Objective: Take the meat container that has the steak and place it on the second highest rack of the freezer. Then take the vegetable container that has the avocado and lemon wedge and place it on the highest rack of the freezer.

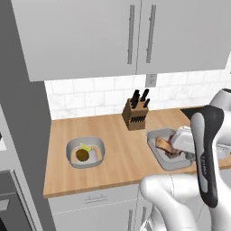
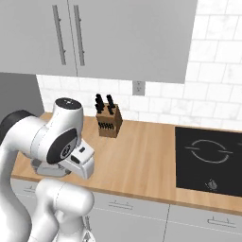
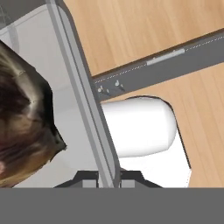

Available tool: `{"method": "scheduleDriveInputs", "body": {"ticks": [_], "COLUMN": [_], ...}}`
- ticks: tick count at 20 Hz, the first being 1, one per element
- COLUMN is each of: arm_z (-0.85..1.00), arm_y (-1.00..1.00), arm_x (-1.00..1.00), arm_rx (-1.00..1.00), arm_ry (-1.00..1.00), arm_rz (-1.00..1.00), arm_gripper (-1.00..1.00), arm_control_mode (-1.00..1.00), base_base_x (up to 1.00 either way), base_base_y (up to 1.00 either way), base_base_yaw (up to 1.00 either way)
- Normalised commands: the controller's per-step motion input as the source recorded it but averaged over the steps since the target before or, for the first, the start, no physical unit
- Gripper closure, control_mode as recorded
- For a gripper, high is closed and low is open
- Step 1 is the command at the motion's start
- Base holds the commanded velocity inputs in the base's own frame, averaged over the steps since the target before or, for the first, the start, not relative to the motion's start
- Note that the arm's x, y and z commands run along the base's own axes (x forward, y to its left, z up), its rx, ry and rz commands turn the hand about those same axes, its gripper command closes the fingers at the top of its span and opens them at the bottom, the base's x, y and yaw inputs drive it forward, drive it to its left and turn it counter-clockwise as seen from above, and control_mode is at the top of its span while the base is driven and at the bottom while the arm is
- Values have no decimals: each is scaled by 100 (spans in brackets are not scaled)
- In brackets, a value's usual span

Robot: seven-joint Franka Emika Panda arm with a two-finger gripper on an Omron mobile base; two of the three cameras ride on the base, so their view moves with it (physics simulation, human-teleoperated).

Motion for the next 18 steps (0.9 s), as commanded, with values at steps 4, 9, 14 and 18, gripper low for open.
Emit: {"method": "scheduleDriveInputs", "body": {"ticks": [4,9,14,18], "arm_z": [0,-2,0,0], "arm_y": [0,12,0,0], "arm_x": [0,-27,0,0], "arm_rx": [0,0,0,0], "arm_ry": [0,0,0,0], "arm_rz": [0,1,0,0], "arm_gripper": [100,100,100,100], "arm_control_mode": [-100,100,100,100], "base_base_x": [0,-26,-90,-46], "base_base_y": [0,10,55,83], "base_base_yaw": [0,0,7,28]}}
